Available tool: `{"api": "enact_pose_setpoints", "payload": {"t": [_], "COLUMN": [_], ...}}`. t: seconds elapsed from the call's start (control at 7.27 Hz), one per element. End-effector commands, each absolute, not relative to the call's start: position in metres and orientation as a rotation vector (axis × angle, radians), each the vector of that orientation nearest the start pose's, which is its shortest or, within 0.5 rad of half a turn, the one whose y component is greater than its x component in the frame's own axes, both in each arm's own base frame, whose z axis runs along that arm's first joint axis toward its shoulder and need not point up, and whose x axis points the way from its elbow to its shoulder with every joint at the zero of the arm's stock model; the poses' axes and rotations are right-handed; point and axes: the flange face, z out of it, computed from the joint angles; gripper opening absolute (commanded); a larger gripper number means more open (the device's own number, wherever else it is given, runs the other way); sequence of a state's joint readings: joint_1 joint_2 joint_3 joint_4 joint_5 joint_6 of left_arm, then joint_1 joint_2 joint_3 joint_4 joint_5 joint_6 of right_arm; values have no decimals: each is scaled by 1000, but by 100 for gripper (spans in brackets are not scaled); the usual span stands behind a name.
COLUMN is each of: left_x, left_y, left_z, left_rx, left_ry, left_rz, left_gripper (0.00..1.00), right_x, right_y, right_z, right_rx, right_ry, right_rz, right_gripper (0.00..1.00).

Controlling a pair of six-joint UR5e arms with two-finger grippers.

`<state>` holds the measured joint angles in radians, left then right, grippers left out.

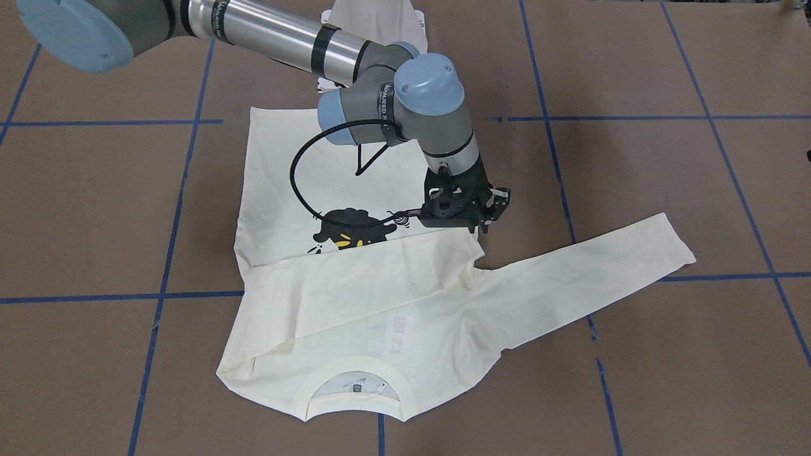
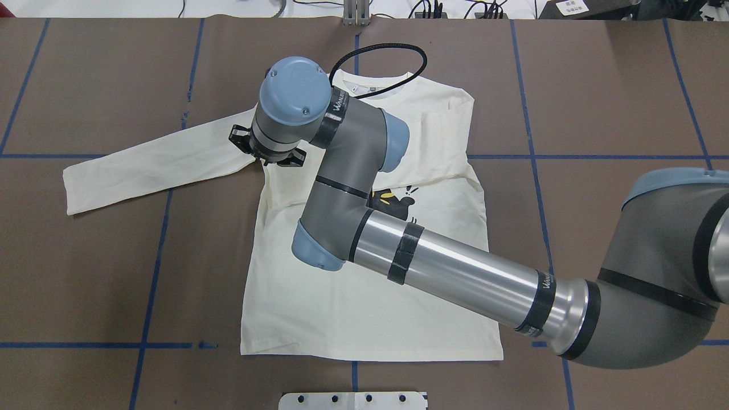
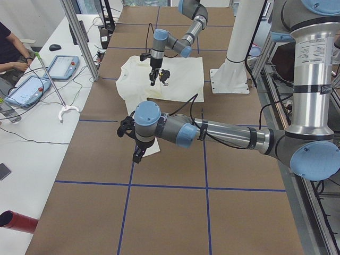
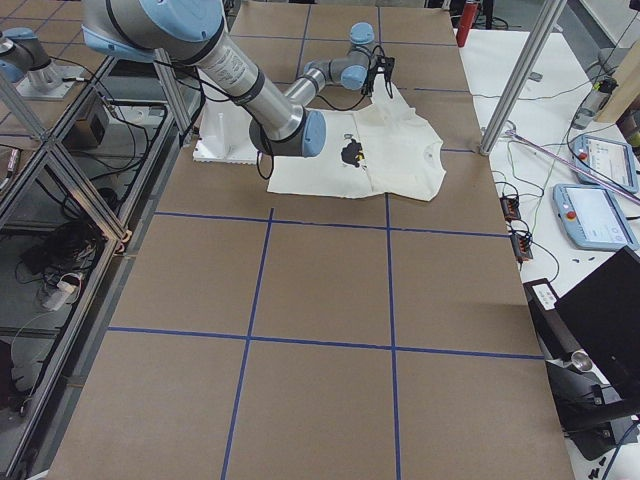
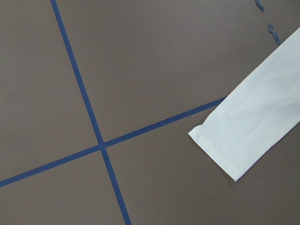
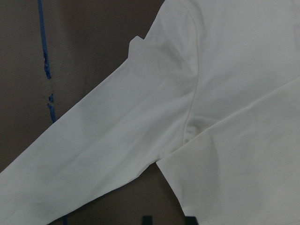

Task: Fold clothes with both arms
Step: 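Carry the sleeve across the shirt body toward the left gripper and release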

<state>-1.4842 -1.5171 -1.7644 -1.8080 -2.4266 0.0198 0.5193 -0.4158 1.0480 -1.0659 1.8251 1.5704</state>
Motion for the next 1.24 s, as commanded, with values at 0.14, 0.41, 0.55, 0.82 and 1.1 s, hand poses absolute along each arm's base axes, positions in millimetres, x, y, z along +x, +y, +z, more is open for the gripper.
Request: {"api": "enact_pose_setpoints", "payload": {"t": [0.14, 0.41, 0.55, 0.82, 1.1], "left_x": [87, 151, 158, 182, 201], "left_y": [-511, -538, -543, -550, -552], "left_z": [604, 639, 647, 647, 642], "left_rx": [213, 139, 120, 90, 74], "left_ry": [962, 940, 925, 928, 931], "left_rz": [80, 35, 17, 19, 32], "left_gripper": [100, 91, 86, 85, 83], "right_x": [-622, -524, -474, -395, -350], "right_y": [-512, -518, -522, -518, -508], "right_z": [62, 129, 169, 247, 291], "right_rx": [30, 14, -8, 18, 42], "right_ry": [-1214, -1204, -1192, -1153, -1123], "right_rz": [347, 377, 397, 326, 282], "right_gripper": [100, 100, 100, 100, 100]}}
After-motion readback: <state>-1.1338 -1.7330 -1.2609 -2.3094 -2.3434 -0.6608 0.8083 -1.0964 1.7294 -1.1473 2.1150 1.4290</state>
